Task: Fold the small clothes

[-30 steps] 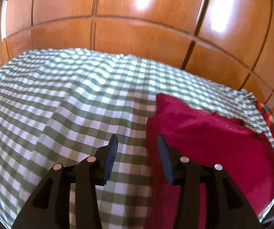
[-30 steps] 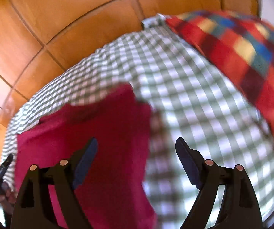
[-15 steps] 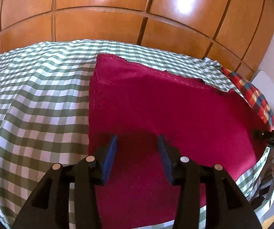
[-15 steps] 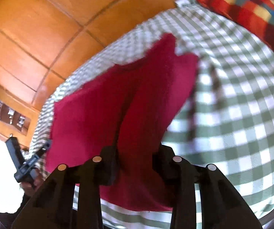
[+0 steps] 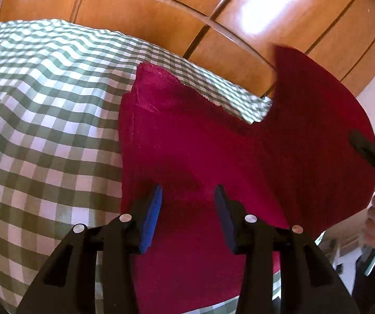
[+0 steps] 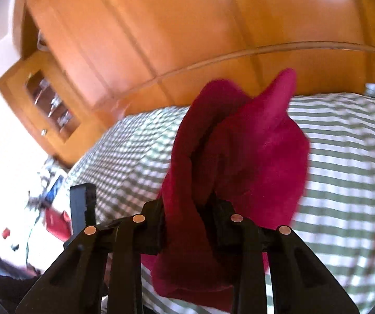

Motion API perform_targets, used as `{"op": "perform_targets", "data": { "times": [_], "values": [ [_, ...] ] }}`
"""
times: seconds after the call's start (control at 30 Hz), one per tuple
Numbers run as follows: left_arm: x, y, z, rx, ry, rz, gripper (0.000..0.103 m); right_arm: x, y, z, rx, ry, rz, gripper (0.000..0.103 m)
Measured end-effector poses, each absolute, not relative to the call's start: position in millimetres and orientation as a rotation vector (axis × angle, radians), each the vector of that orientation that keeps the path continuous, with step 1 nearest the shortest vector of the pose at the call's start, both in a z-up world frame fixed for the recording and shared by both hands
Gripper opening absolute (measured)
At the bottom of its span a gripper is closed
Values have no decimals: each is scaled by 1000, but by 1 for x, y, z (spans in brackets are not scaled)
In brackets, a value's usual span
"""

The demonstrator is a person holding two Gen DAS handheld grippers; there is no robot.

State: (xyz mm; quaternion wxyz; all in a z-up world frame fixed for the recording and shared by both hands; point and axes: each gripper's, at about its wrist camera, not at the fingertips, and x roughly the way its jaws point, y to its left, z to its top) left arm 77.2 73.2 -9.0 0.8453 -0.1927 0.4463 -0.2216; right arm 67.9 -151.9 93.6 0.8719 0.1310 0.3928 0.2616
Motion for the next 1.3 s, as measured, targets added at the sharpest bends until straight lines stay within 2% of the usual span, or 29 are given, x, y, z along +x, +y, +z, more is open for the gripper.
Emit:
{"op": "perform_targets", "data": {
  "times": [0.27, 0.4, 0.5, 0.53, 0.6, 0.67, 0.87, 1.07, 1.17, 1.2, 1.27, 1.3],
  "values": [
    [72, 126, -5, -588, 914, -455, 40, 92, -45, 32, 87, 992, 602, 26],
    [73, 153, -4, -649, 902, -433, 40, 77, -30, 28, -22, 982, 617, 27],
    [80, 160, -1, -695, 897, -452, 41, 64, -30, 37, -27, 957, 720, 42],
    [83, 160, 2, -705, 898, -464, 45, 59, -32, 42, 25, 950, 799, 57],
    [90, 155, 8, -715, 897, -496, 52, 48, -49, 53, 146, 927, 905, 69],
    [95, 151, 12, -716, 903, -526, 63, 38, -70, 59, 213, 901, 914, 69],
    [117, 128, 14, -715, 980, -577, 70, 16, -156, 49, 348, 892, 696, 69],
    [132, 111, 20, -713, 1031, -592, 76, 2, -170, 30, 352, 907, 590, 69],
    [144, 100, 18, -658, 1074, -558, 75, -2, -158, 27, 288, 904, 586, 69],
    [146, 95, 18, -634, 1089, -548, 67, -3, -154, 27, 261, 904, 586, 69],
    [148, 90, 17, -580, 1106, -528, 44, -8, -149, 24, 198, 915, 604, 69],
    [146, 88, 19, -548, 1104, -519, 40, -13, -148, 23, 159, 918, 600, 69]
  ]
}}
